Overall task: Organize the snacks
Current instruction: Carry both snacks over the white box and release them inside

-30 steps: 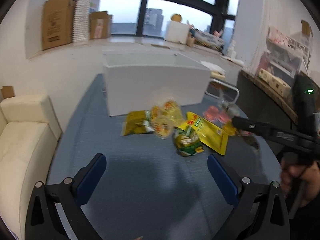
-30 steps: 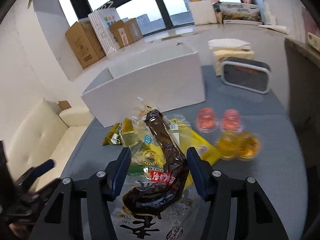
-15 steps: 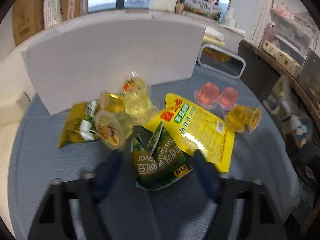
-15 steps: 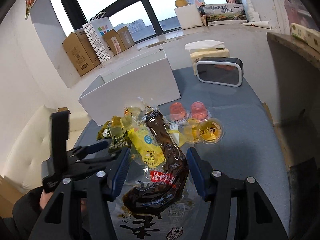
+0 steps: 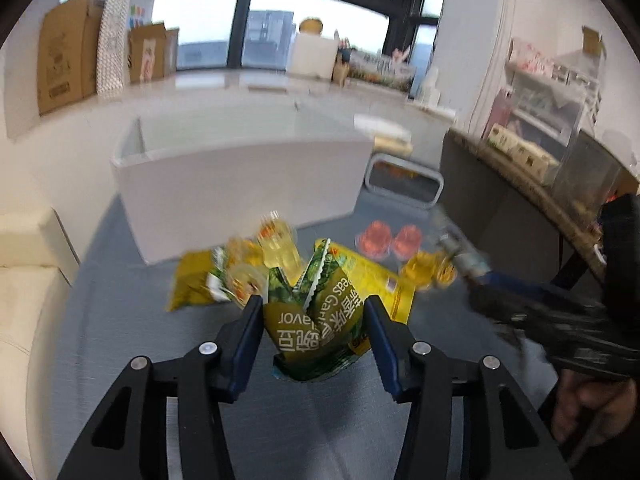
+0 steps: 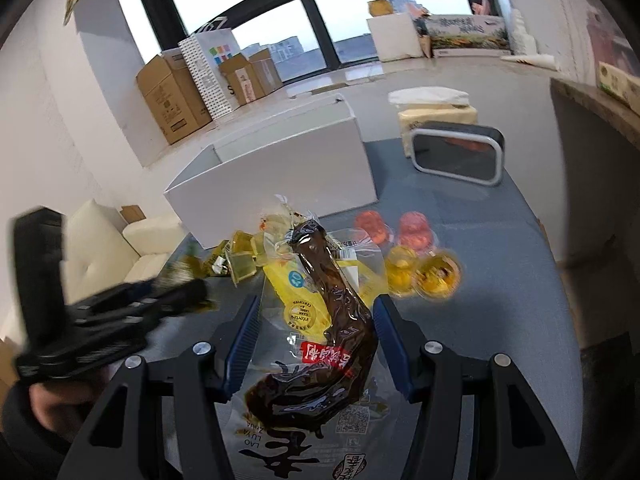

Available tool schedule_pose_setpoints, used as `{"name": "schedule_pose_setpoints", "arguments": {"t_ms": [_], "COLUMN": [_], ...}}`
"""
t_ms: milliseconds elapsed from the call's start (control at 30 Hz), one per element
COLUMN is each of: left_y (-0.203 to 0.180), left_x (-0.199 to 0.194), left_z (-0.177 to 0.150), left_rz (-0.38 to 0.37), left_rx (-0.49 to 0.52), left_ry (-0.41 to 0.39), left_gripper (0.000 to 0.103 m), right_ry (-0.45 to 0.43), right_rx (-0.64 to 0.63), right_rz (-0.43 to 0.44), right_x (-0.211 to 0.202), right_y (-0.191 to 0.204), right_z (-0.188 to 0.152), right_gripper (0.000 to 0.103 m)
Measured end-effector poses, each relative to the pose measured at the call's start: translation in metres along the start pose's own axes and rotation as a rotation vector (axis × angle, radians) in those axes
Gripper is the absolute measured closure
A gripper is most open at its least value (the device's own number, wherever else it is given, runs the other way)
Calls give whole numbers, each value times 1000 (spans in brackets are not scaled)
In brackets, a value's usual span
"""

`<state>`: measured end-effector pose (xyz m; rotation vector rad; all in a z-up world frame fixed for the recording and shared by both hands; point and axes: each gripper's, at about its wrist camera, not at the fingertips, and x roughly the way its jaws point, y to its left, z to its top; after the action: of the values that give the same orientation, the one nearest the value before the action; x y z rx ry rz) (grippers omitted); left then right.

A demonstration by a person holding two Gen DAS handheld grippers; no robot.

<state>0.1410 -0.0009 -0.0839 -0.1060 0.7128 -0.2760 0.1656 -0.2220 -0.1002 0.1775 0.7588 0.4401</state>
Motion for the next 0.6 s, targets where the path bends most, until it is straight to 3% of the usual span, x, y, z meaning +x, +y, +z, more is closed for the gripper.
{"name": "schedule_pose_setpoints", "arguments": {"t_ms": [300,600], "left_y": [43,79], "left_x": [-39,-12], "left_z": [51,135], "left_rz": [63,76], "left_rx": [-21,-52], "left_ry": [-127,-183], "left_gripper": [48,48], "right_ry": [-51,-76], "right_rx": [-173,-237], "right_rz": [19,31], "right_x": [22,67], "right_y": [42,65], "right_z": [57,146], "right_gripper": [41,41]}}
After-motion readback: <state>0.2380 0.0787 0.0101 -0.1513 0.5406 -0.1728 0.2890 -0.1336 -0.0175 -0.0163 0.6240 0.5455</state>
